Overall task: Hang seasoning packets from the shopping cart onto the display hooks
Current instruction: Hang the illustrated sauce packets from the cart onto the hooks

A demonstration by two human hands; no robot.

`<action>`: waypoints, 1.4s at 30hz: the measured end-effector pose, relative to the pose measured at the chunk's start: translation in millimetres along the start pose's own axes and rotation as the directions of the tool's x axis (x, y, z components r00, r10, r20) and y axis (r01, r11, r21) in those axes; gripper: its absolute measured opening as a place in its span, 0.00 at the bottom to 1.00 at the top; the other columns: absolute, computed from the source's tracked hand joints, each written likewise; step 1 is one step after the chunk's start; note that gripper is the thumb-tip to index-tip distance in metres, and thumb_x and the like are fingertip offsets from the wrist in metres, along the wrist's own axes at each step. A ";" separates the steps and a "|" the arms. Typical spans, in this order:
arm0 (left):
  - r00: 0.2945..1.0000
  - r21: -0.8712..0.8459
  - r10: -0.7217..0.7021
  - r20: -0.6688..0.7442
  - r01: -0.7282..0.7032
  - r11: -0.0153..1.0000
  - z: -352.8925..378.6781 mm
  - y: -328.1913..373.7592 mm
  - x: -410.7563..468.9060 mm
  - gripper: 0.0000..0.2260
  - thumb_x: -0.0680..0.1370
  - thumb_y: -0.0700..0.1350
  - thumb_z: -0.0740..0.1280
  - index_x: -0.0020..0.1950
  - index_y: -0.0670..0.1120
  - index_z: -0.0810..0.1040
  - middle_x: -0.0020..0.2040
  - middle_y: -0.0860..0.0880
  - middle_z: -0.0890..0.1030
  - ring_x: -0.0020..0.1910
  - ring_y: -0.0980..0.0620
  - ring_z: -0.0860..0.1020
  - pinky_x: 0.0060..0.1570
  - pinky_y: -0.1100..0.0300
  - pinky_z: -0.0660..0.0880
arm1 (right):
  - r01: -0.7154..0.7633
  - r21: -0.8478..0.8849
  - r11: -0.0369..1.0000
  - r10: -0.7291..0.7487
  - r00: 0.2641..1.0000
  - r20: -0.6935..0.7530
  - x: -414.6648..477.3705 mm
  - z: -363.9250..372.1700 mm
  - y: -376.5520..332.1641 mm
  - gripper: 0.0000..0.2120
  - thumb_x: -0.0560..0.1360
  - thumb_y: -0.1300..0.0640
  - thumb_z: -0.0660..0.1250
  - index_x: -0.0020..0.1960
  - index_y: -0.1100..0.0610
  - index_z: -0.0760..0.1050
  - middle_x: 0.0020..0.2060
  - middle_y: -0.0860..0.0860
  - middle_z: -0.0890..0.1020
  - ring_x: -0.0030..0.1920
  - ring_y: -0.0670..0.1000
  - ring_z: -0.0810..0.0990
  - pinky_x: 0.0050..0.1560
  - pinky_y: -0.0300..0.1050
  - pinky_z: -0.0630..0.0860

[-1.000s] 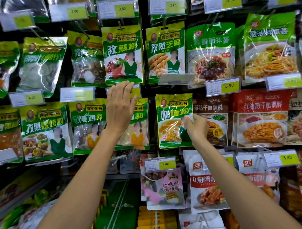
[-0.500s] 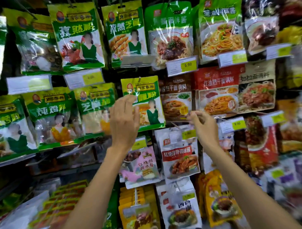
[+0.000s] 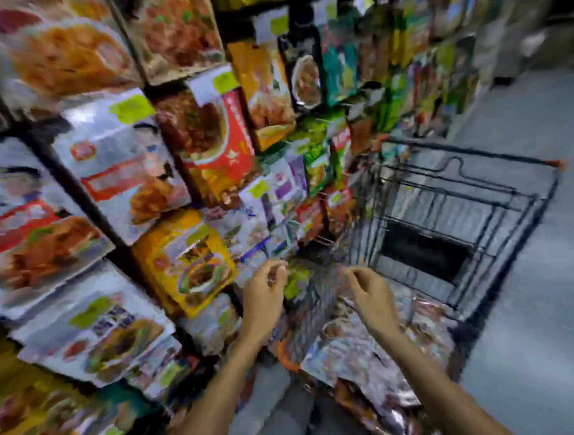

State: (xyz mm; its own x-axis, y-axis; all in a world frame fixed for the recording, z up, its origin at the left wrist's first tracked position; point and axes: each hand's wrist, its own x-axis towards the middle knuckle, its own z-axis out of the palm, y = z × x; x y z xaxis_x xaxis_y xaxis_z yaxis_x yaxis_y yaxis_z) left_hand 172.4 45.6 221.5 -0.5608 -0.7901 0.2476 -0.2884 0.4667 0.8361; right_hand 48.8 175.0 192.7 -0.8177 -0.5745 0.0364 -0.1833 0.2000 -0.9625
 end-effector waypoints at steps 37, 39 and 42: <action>0.542 0.519 -0.341 0.768 -0.214 0.827 478.8 -311.6 151.0 0.24 0.82 0.47 0.58 0.76 0.43 0.57 0.76 0.40 0.58 0.74 0.42 0.58 0.70 0.52 0.59 | -0.944 -0.102 0.315 0.742 0.312 -0.594 101.8 -38.7 434.9 0.15 0.81 0.61 0.54 0.62 0.69 0.70 0.60 0.64 0.75 0.62 0.60 0.72 0.61 0.47 0.66; 0.497 0.508 -0.330 0.802 -0.278 0.815 479.2 -317.8 144.9 0.24 0.82 0.48 0.57 0.77 0.46 0.55 0.77 0.42 0.54 0.75 0.43 0.54 0.71 0.51 0.58 | -0.939 -0.118 0.322 0.734 0.327 -0.596 104.3 -35.4 434.9 0.16 0.81 0.60 0.54 0.63 0.67 0.70 0.61 0.63 0.75 0.62 0.59 0.72 0.60 0.46 0.66; 0.485 0.490 -0.320 0.814 -0.276 0.827 475.4 -316.8 131.0 0.25 0.81 0.51 0.58 0.77 0.48 0.57 0.77 0.42 0.55 0.75 0.42 0.55 0.70 0.51 0.59 | -0.919 -0.159 0.362 0.719 0.383 -0.579 107.4 -33.5 432.0 0.16 0.80 0.58 0.57 0.64 0.64 0.71 0.59 0.63 0.76 0.61 0.59 0.72 0.58 0.46 0.67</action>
State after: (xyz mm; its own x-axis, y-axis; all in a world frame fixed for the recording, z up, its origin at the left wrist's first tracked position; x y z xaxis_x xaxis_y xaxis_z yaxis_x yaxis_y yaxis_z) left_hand -178.7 -16.8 -243.7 -0.8115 -0.2094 -0.5456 -0.4636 0.7990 0.3829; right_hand -136.5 226.3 -210.1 -0.7615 0.3836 -0.5225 0.5982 0.7263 -0.3387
